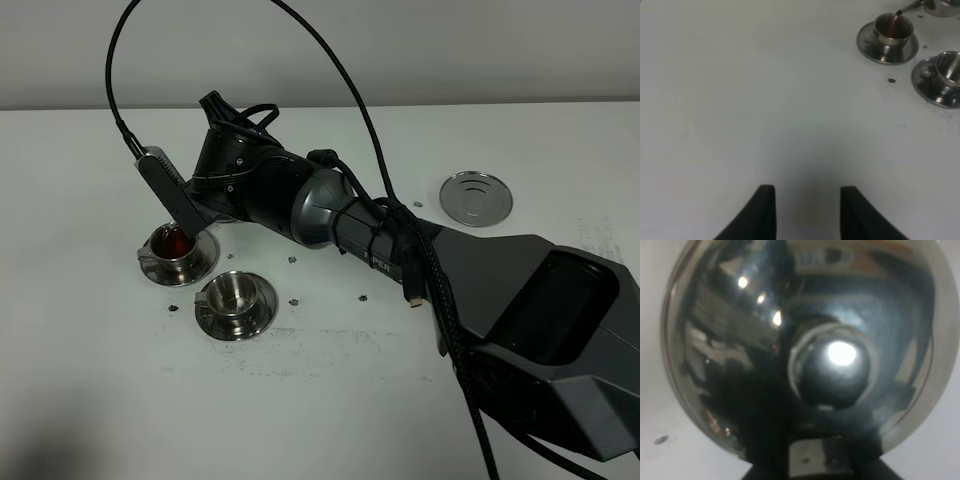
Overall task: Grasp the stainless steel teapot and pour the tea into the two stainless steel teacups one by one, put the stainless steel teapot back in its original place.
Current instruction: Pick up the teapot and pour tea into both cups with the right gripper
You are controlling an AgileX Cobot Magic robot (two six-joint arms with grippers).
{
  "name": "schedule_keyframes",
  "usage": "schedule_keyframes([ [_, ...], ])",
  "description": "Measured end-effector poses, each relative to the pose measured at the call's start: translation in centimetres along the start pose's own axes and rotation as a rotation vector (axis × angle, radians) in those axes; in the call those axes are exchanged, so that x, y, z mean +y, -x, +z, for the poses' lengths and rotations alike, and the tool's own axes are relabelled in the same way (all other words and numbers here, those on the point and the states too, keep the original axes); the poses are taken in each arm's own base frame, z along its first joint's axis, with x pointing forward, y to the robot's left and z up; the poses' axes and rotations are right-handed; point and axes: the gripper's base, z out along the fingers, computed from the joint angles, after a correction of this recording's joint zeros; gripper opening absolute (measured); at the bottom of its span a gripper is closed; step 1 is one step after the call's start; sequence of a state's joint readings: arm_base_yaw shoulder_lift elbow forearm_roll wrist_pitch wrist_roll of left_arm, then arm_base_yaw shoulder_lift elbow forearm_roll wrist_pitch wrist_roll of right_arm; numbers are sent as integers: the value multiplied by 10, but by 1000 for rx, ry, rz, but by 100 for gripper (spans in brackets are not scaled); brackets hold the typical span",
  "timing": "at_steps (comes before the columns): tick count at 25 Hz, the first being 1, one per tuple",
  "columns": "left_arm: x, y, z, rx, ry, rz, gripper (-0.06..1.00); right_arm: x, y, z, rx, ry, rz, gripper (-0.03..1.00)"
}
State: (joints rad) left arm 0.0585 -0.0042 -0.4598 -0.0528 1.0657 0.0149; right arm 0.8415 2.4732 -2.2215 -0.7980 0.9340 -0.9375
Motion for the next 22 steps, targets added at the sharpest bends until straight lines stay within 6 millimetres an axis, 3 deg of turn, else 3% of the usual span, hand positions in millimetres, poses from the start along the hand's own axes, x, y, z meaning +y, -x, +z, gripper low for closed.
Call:
schedule_keyframes([
  [8, 0, 0, 0, 0, 0, 0, 36, -16, -17, -19, -39, 36, 141, 18],
  [16, 0, 0, 0, 0, 0, 0, 36, -24, -40, -32, -237, 264, 521, 18],
  [22, 0, 0, 0, 0, 0, 0, 36, -21, -56, -24, -339, 412, 812, 18],
])
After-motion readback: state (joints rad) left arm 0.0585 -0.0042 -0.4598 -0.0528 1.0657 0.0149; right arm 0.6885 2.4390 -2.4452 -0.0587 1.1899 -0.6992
